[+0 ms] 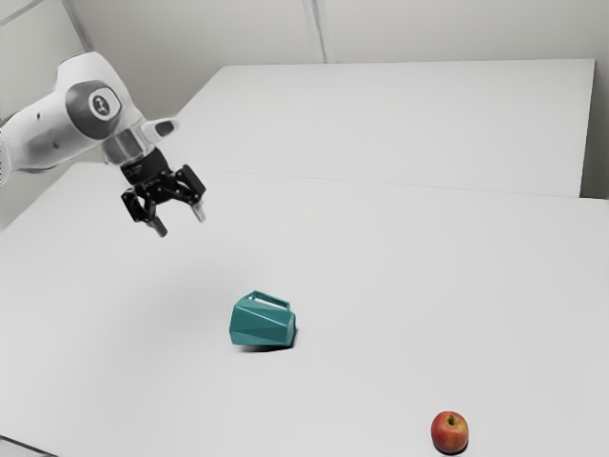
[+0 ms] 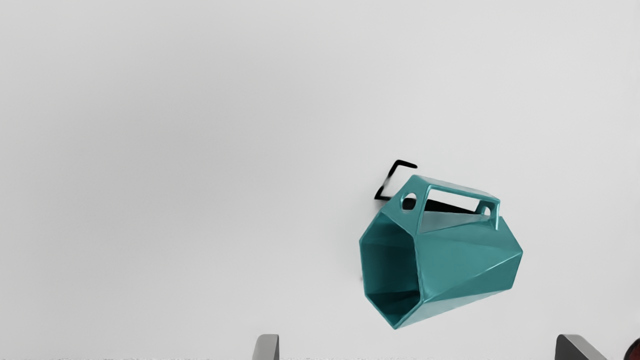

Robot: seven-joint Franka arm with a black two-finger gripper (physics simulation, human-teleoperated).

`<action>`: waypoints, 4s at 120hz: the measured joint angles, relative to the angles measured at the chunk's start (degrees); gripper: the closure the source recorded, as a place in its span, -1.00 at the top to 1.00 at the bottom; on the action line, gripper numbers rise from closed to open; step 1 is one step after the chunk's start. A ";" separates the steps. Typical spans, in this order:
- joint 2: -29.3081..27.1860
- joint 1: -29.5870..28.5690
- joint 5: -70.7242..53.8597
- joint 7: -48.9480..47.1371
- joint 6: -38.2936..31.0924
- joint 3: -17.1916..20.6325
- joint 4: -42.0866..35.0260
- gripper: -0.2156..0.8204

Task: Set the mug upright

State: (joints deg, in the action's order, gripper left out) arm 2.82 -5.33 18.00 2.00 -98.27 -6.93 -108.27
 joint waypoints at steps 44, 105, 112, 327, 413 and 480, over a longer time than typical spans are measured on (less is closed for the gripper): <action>7.85 0.52 17.35 -2.58 -0.41 0.11 -7.75 0.58; 12.41 0.58 26.41 -4.33 -1.95 2.56 -11.73 0.58; 12.96 0.61 27.42 -4.45 -2.38 3.18 -11.68 0.58; 5.62 4.46 -22.33 -6.45 -24.93 10.88 -7.34 -0.90; 5.24 4.44 -22.93 -6.38 -27.74 12.27 -7.28 0.21; -1.61 5.73 -23.31 -6.03 -14.64 12.39 5.11 0.56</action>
State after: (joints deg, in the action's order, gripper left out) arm 1.21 0.41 -5.31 -4.03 -112.91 5.46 -103.17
